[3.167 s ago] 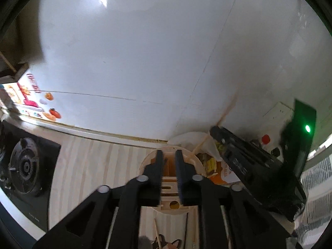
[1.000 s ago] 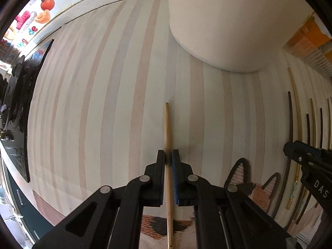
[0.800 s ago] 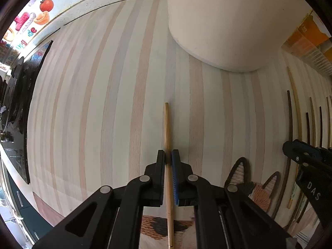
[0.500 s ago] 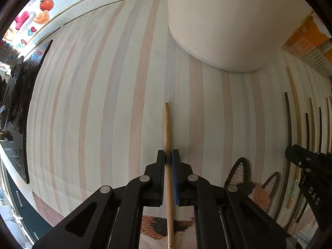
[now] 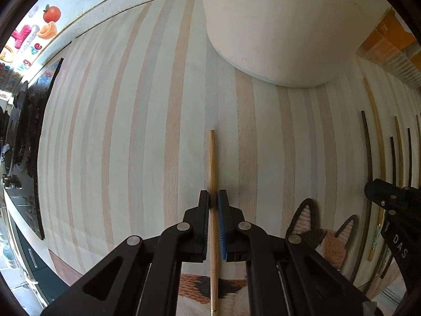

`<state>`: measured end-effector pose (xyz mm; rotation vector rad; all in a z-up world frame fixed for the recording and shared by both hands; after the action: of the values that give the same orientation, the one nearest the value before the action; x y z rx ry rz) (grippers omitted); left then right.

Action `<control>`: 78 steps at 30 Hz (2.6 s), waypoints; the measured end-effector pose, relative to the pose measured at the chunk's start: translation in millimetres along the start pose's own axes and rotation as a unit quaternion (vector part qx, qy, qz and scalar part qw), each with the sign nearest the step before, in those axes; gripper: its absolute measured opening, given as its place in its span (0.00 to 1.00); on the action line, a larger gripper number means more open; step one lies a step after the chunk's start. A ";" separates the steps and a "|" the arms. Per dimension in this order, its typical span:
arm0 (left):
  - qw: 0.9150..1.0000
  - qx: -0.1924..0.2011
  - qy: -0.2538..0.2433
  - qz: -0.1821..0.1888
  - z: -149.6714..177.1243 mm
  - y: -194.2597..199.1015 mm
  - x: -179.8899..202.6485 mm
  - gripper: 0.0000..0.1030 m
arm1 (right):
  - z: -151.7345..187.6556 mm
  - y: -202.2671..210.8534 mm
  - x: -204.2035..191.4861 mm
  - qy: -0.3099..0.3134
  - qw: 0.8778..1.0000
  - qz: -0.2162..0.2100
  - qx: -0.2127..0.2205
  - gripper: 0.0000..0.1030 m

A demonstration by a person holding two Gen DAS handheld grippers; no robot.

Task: Organize utensils
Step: 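Lift both held chopsticks up over the cream holder, then drop both chopsticks into the holder and open both tools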

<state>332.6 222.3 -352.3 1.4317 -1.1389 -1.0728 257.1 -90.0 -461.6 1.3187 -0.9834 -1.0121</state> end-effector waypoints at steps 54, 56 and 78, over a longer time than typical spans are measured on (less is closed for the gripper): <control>0.913 0.355 0.060 0.193 -103.9 403.8 -19.2 0.03 | -58.5 397.6 54.9 0.017 0.908 -0.062 0.414 0.05; 0.913 0.353 0.059 0.195 -121.3 405.6 -13.8 0.03 | -74.7 412.3 55.8 0.020 0.904 -0.054 0.423 0.05; 0.951 0.241 0.039 0.189 -189.8 299.1 37.1 0.04 | -178.0 349.9 64.4 0.011 0.933 -0.056 0.355 0.05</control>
<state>488.5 191.6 -33.4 1.5187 -1.6113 -0.4790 452.9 -103.1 -115.7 1.9898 -1.3364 -0.7366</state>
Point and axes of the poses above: each gripper's, at about its wrist camera, not at the fingertips, and y roughly against the way its jaws point, x to its right, z to its underside, the point moved 7 cm from there along -y, roughly the way its jaws point, and after that the axes turned 13 degrees about y, right-handed, at the moved point
